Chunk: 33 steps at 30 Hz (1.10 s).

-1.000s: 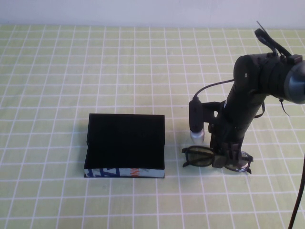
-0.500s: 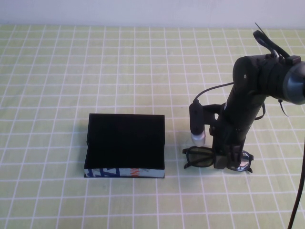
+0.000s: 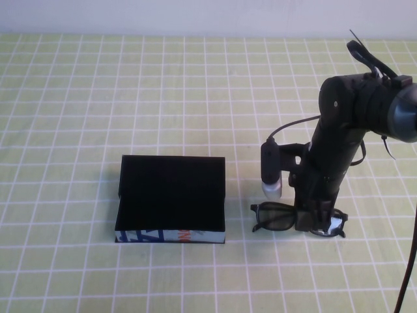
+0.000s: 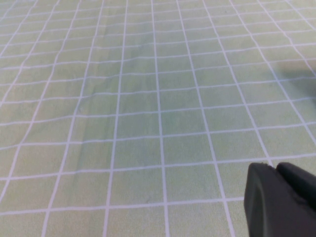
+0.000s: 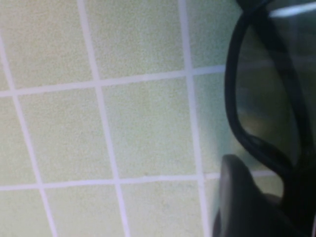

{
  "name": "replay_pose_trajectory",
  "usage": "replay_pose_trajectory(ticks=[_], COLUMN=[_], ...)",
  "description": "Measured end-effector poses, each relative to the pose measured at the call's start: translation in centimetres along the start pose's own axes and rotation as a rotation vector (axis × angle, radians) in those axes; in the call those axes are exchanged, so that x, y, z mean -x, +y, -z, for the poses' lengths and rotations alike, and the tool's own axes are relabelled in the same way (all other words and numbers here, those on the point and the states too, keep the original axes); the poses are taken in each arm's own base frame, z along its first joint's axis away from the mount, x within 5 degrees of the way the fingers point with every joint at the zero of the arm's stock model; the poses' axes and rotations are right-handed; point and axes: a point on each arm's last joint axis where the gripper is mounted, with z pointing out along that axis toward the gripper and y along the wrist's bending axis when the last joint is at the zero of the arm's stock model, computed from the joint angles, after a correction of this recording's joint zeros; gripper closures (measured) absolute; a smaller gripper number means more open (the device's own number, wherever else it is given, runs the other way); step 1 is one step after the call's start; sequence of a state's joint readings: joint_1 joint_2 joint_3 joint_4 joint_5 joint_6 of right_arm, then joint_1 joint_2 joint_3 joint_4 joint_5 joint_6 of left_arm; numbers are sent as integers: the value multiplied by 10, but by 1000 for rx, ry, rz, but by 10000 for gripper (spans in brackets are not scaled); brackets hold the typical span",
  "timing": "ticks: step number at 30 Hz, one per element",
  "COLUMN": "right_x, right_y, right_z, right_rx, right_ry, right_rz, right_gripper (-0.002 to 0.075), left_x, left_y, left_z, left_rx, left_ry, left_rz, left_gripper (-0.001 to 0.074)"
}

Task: Return glasses to glasses case
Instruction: Pick up the glasses from the table, then place the glasses in the glasses case

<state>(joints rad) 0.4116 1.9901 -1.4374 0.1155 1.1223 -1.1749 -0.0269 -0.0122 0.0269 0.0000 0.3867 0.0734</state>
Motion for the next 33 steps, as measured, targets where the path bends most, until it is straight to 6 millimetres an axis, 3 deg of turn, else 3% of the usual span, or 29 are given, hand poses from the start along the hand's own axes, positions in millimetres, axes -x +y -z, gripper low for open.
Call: replay_pose_trajectory(ticks=[8,15,18,23,26,33], right_x=[-1,10,30,81,112,164], right_y=[2,1,8,37,53,60], right_z=[1,18,38,67,66,41], right_rx=[20,-2,-58,-133,-141,-157], right_ry=[10,14,-19,-86,-95,-84], right_rz=[-3,-71,-85,27,99,160], right_gripper=[656,657,657,657,657,657], left_x=[0,0,0,0,0,0], left_y=[0,0,0,0,0,0], left_z=[0,0,0,0,0,0], left_rx=[0,0,0,0,0,0], left_ry=[0,0,0,0,0,0], left_rz=[0,0,0,0,0,0], left_gripper=[737,737,737,737,737,737])
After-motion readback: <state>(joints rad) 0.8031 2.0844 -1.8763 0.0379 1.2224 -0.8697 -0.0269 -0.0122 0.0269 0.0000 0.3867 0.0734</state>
